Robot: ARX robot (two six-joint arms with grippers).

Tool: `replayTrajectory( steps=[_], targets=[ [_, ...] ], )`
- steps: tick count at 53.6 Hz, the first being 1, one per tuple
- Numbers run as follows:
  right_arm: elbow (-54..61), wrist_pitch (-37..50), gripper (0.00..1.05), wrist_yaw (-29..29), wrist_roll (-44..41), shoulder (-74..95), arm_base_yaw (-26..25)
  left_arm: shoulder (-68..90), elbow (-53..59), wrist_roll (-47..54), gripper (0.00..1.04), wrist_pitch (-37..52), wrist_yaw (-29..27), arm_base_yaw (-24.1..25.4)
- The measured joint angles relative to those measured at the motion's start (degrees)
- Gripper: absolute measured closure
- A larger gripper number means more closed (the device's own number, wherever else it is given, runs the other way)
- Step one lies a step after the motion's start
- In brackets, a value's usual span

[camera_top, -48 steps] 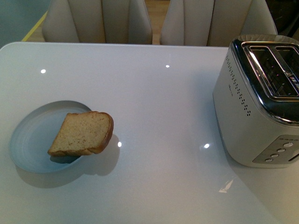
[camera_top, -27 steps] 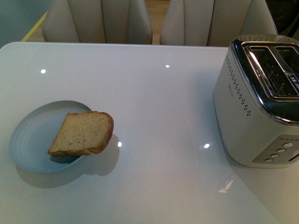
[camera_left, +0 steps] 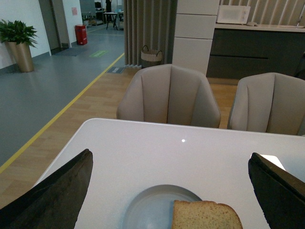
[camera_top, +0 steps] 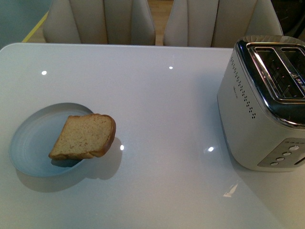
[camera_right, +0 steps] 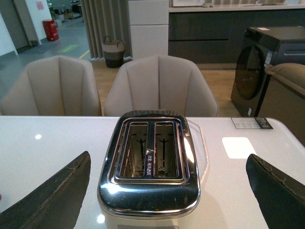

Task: Left arm holds plate, right arm toasts bread

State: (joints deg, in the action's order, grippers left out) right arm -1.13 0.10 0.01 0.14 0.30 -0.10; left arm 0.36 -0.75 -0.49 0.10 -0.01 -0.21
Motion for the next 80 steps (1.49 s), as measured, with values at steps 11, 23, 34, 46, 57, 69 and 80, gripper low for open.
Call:
replayTrajectory(
  steps=[11, 23, 34, 46, 57, 69, 80],
  targets=[
    [0.0, 0.0, 0.09, 0.0, 0.0, 0.0, 0.0, 13.2, -9.2, -13.1, 0.07, -22.6, -7.9, -0.7],
    [0.0, 0.0, 0.09, 0.0, 0.0, 0.0, 0.0, 17.6, -10.8, -20.2, 0.07, -25.8, -5.2, 1.6],
    [0.0, 0.0, 0.09, 0.0, 0.0, 0.0, 0.0, 37.5, -10.8, -15.5, 0.07, -4.7, 4.5, 11.6],
    [0.0, 0.0, 0.09, 0.0, 0.0, 0.0, 0.0, 78.4, -14.3, -6.5, 0.07, 25.4, 7.6, 18.2],
    [0.0, 0.0, 0.09, 0.0, 0.0, 0.0, 0.0, 97.7, -18.4, -3.5, 0.07, 33.4, 8.3, 18.3],
    [0.0, 0.0, 0.09, 0.0, 0.0, 0.0, 0.0, 109.1, -21.8, -3.0, 0.07, 37.0, 9.5, 16.6],
    [0.0, 0.0, 0.09, 0.0, 0.0, 0.0, 0.0, 121.2, -27.3, -2.3, 0.07, 40.0, 8.9, 14.5]
  ],
)
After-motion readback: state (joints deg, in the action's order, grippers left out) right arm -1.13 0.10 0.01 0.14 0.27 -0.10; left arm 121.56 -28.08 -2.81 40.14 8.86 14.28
